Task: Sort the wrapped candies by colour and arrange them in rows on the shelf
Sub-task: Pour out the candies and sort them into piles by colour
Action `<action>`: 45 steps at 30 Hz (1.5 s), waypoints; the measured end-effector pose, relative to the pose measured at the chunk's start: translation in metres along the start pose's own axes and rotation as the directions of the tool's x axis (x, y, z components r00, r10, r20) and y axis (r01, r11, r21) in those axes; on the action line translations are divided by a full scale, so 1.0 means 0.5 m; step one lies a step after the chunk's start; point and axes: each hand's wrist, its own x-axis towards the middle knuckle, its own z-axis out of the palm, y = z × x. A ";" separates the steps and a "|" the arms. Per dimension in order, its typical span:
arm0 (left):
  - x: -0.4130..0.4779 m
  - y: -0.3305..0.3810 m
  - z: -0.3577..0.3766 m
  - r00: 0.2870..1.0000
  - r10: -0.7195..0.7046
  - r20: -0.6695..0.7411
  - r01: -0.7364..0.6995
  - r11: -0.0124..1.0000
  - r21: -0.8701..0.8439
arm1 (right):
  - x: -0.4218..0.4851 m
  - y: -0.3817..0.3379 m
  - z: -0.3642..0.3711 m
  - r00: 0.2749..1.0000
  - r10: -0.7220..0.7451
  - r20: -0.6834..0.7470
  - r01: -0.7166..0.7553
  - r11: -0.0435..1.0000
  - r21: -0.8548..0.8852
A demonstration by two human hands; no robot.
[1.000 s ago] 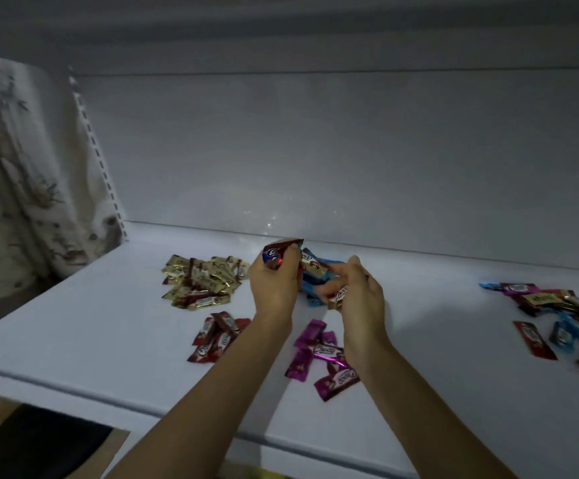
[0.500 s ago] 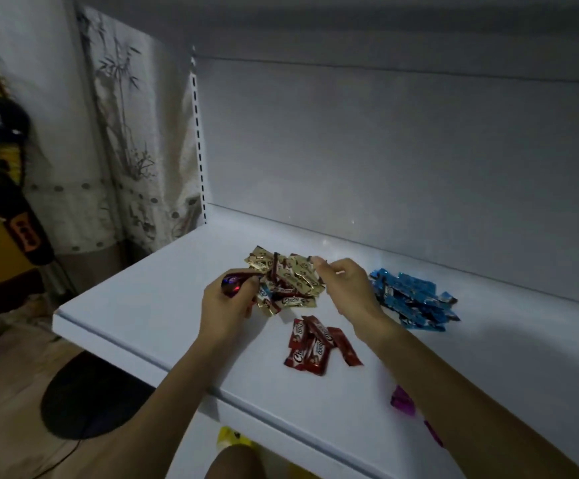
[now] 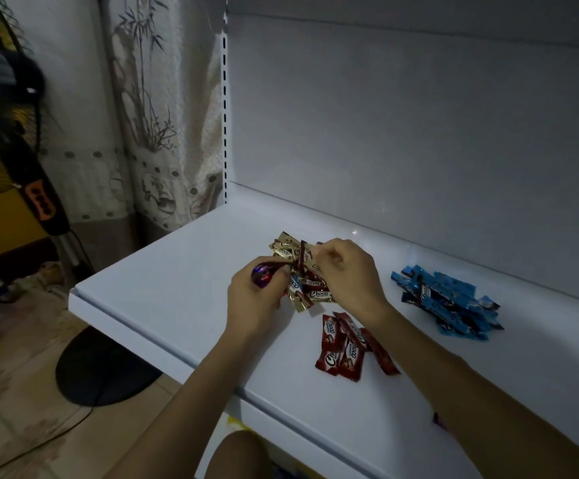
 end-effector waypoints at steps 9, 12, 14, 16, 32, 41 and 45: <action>-0.009 0.008 0.003 0.999 0.050 -0.005 -0.050 0.999 0.022 | -0.055 -0.037 -0.028 0.926 0.085 0.369 -0.217 0.917 0.333; -0.008 0.011 0.007 0.998 -0.001 -0.058 0.002 1.000 0.019 | -0.022 -0.015 -0.043 0.931 0.252 0.264 -0.346 0.839 0.420; -0.007 0.011 0.007 0.996 -0.040 -0.081 0.041 0.999 0.018 | 0.007 0.005 -0.049 0.915 0.358 0.187 -0.404 0.807 0.432; -0.009 0.014 0.007 0.995 -0.052 -0.086 0.054 0.998 0.026 | 0.028 0.016 -0.047 0.908 0.380 0.175 -0.419 0.824 0.382; -0.025 0.038 0.006 0.982 -0.016 0.187 0.023 0.999 -0.039 | -0.048 -0.072 -0.019 0.917 0.222 0.331 -0.363 0.807 0.466; -0.011 0.006 -0.004 0.984 0.008 0.179 -0.038 0.986 0.164 | -0.073 -0.010 -0.116 0.907 0.385 0.170 -0.416 0.764 0.493; -0.014 0.001 -0.003 0.987 0.021 0.157 -0.051 0.980 0.192 | -0.086 0.044 -0.155 0.872 0.487 0.046 -0.446 0.754 0.482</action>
